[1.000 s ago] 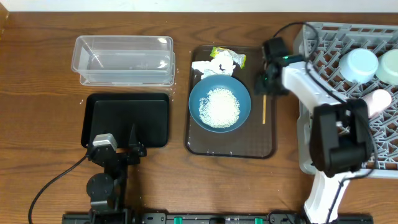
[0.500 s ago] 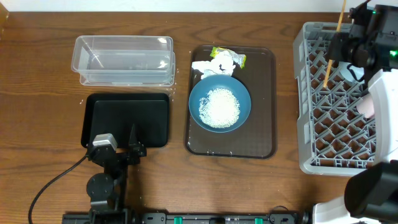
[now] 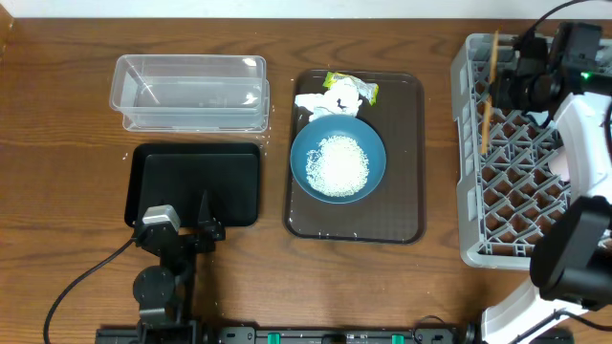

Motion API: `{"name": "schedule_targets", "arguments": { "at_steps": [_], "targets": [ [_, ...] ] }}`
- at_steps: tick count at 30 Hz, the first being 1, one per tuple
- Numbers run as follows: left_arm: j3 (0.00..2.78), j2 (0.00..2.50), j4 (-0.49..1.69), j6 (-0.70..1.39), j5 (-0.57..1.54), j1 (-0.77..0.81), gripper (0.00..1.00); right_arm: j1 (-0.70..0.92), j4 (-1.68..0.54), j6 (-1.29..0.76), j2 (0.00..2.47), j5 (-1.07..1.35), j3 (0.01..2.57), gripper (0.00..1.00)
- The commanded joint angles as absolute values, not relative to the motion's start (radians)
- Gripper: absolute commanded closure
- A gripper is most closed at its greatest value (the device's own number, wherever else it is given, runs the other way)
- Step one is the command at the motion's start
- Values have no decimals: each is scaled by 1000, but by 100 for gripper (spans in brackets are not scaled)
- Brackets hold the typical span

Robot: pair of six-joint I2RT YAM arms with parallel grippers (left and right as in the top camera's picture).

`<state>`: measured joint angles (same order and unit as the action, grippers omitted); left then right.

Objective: Sort waste into correct bins and load items into the dishwasher rack
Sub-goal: 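Carry the chopstick to the rack and drop it in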

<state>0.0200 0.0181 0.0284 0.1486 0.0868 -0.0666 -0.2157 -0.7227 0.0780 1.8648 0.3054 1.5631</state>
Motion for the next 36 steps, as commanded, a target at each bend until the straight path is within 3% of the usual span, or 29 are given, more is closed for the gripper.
{"name": "schedule_targets", "arguments": {
  "at_steps": [1,5,13,18,21,29,36],
  "targets": [
    [4,18,63,131,101,-69,8,-214,-724,90,1867,350,1560,72],
    [4,18,63,131,101,-69,8,-213,-734,73,1864,349,1560,62],
    [4,18,63,131,101,-69,8,-200,-749,13,1838,433,1562,57],
    [4,18,63,131,101,-69,8,-141,-752,12,1788,569,1562,18],
    [4,18,63,131,101,-69,8,-81,-752,-7,1777,572,1562,1],
    [4,18,63,131,101,-69,8,80,-744,-15,1779,411,1561,1],
    [4,18,63,131,101,-69,8,130,-716,-61,1779,318,1561,1]
  ]
}}
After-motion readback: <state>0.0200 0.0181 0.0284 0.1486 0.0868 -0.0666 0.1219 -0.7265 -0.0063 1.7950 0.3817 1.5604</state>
